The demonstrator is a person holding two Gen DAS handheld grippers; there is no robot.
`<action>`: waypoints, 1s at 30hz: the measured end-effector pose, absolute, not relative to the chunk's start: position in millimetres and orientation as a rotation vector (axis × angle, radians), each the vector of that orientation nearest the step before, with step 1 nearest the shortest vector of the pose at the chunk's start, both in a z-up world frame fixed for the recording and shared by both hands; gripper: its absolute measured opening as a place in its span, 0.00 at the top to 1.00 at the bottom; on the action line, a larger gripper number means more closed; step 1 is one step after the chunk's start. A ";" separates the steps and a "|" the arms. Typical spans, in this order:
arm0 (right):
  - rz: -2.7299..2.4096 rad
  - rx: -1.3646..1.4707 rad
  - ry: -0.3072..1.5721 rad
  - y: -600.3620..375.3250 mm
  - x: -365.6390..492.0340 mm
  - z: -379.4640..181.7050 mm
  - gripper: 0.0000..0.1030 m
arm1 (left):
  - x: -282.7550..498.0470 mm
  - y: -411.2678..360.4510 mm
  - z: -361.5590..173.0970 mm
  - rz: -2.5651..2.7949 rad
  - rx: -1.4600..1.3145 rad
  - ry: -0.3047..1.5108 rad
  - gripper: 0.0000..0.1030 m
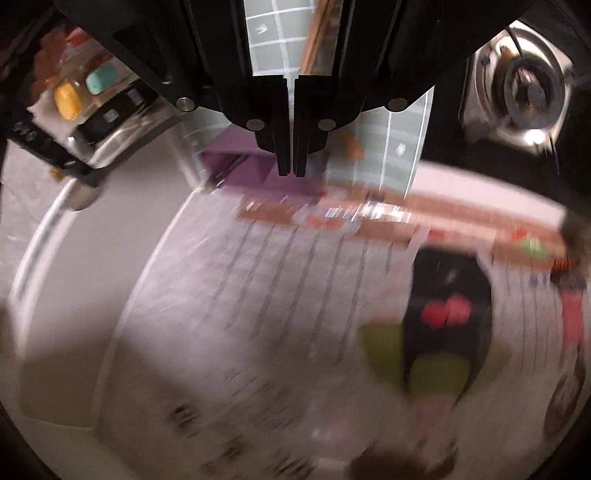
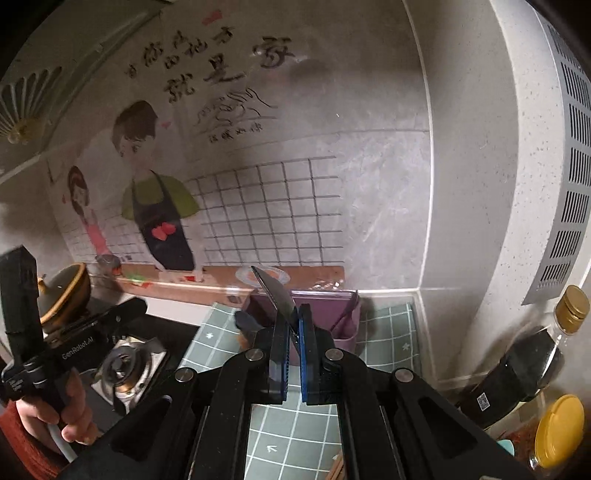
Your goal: Organize utensils
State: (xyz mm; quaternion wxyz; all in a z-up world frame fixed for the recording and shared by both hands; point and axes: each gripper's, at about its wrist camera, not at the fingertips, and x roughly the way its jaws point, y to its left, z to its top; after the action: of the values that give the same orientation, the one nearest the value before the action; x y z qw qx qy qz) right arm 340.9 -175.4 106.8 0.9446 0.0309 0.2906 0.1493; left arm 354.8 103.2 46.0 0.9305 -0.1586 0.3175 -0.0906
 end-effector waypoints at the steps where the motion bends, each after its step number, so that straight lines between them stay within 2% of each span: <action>1: 0.291 0.069 0.605 -176.1 343.9 102.8 0.96 | 361.6 107.9 31.8 -0.181 -0.354 0.692 0.96; 2: 0.278 0.081 0.623 -176.7 347.1 97.9 0.96 | 370.8 112.7 14.3 -0.174 -0.384 0.748 0.93; 5: 0.248 0.091 0.641 -181.0 349.7 83.3 0.96 | 393.8 116.5 -31.8 -0.134 -0.408 0.853 0.73; 6: 0.244 0.093 0.644 -182.4 349.6 78.4 0.96 | 398.5 115.0 -44.5 -0.120 -0.409 0.871 0.70; 9: 0.256 0.119 0.674 -187.2 356.4 59.7 0.96 | 422.4 103.8 -84.7 -0.103 -0.410 0.946 0.69; 14: 0.268 0.114 0.686 -192.2 366.9 37.9 0.96 | 466.0 90.2 -125.3 -0.031 -0.362 0.970 0.69; 30: 0.232 0.146 0.752 -219.2 382.1 9.8 0.96 | 523.8 72.2 -147.7 0.051 -0.248 0.971 0.70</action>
State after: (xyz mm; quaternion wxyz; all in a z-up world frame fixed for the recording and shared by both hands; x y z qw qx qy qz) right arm 382.1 -219.2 9.8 0.9210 0.0710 0.3660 0.1129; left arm 523.8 72.2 -147.7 0.8767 -0.1188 0.4655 0.0247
